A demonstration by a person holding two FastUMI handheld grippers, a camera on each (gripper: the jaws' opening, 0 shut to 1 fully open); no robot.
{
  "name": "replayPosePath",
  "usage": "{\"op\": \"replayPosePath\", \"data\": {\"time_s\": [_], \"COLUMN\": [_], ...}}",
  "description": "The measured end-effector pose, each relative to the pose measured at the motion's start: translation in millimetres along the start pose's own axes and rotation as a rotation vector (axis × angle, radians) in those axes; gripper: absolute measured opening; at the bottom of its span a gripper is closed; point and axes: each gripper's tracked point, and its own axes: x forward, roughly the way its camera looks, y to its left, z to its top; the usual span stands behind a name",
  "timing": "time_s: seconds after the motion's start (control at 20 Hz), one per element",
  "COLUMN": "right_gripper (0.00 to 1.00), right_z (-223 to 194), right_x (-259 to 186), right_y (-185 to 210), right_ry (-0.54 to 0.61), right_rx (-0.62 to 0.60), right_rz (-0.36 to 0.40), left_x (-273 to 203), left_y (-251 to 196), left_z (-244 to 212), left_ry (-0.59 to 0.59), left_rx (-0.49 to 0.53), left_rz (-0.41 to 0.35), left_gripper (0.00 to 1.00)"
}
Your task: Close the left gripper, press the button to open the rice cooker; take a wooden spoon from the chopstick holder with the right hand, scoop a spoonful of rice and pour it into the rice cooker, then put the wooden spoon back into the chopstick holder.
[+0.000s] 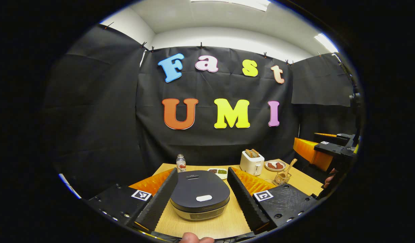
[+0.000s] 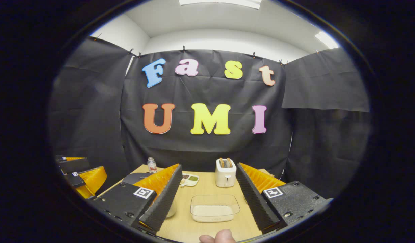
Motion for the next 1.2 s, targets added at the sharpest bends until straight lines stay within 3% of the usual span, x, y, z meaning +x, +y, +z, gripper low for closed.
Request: {"op": "replayPosePath", "data": {"time_s": [0.45,0.75,1.05,1.1,1.15,1.2], "right_gripper": [1.0,1.0,1.0,1.0,1.0,1.0], "right_z": [-6.5,-27.2,-49.3,-50.3,-51.7,-52.9], "right_x": [10.6,41.6,82.8,89.2,95.8,102.4], "right_y": [-21.3,-41.4,-72.1,-77.9,-83.2,-90.2], "right_ry": [-0.037,0.001,0.059,0.062,0.063,0.065], "right_rx": [-0.018,0.026,0.027,0.025,0.024,0.026], "right_rz": [-0.003,-0.011,0.011,0.016,0.017,0.017], "left_x": [-17.3,-16.2,29.3,37.1,47.3,56.5], "left_y": [5.7,-2.9,-16.5,-19.4,-19.9,-17.1], "left_z": [-23.4,-53.4,-88.1,-90.8,-95.5,-101.0], "left_ry": [0.08,0.246,0.452,0.481,0.515,0.558], "left_rx": [0.013,-0.058,-0.127,-0.151,-0.174,-0.192], "left_rz": [0.062,0.087,0.081,0.073,0.071,0.082], "left_gripper": [0.94,0.95,0.94,0.92,0.83,0.62]}}
